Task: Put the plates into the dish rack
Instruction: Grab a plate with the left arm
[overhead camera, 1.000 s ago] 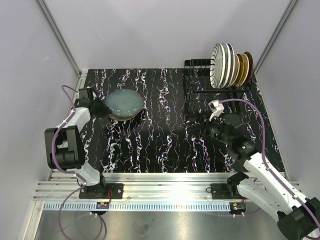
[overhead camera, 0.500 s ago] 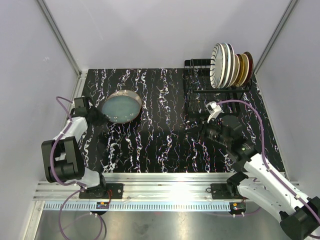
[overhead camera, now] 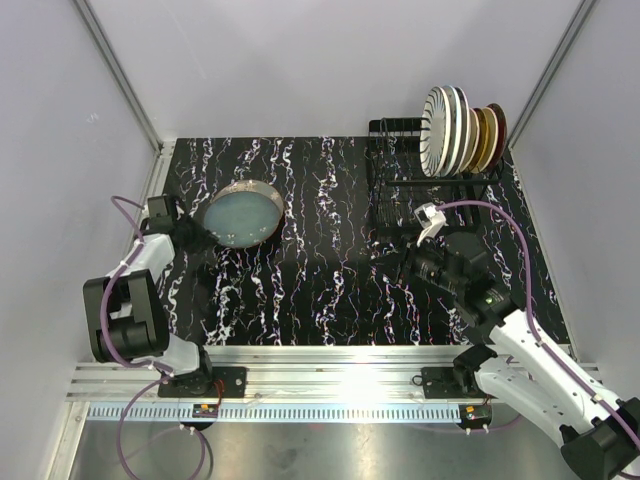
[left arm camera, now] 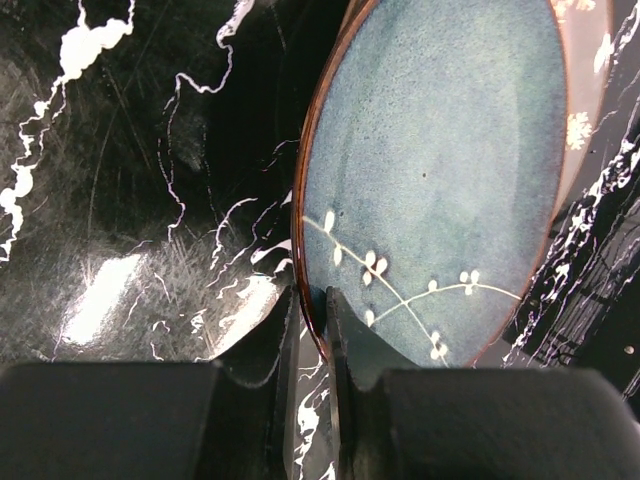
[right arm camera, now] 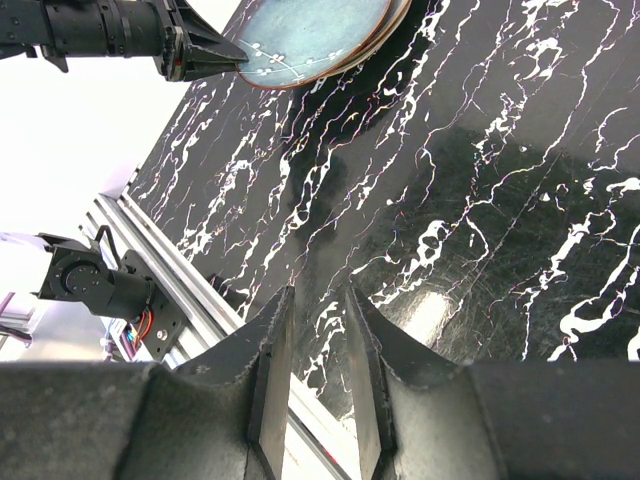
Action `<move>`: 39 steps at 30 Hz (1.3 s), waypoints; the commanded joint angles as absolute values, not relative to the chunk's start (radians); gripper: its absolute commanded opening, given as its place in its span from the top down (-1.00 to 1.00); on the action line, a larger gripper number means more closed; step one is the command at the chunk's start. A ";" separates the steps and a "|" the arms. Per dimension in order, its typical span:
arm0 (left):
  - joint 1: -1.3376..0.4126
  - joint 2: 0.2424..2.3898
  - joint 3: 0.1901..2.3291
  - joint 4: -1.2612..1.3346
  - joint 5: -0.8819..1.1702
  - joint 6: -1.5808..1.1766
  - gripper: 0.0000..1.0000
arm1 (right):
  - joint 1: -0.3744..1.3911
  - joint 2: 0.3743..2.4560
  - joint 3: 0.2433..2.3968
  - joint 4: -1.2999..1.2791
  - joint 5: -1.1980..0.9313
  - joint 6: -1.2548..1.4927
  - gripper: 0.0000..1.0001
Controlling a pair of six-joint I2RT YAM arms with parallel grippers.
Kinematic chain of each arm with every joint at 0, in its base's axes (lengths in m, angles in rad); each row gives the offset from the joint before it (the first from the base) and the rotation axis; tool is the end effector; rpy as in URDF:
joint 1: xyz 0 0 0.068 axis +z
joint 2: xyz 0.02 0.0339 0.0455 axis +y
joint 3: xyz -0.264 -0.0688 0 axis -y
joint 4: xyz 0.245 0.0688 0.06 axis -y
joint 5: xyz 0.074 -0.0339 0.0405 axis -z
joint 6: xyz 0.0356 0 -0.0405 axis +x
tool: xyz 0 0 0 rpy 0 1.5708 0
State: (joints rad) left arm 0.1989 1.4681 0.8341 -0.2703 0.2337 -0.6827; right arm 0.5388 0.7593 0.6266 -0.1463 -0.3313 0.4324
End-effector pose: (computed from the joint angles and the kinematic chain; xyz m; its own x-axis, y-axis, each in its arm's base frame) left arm 0.2889 0.0498 0.1939 -0.5651 -0.7400 -0.3648 -0.5263 0.6639 -0.5313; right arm 0.1510 0.1037 0.2926 -0.5304 0.1446 -0.8353 -0.5852 0.6505 0.4842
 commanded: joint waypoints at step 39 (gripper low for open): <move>0.216 1.532 0.807 -0.115 0.371 -0.712 0.00 | 0.552 0.738 0.575 -0.114 -0.293 0.417 0.30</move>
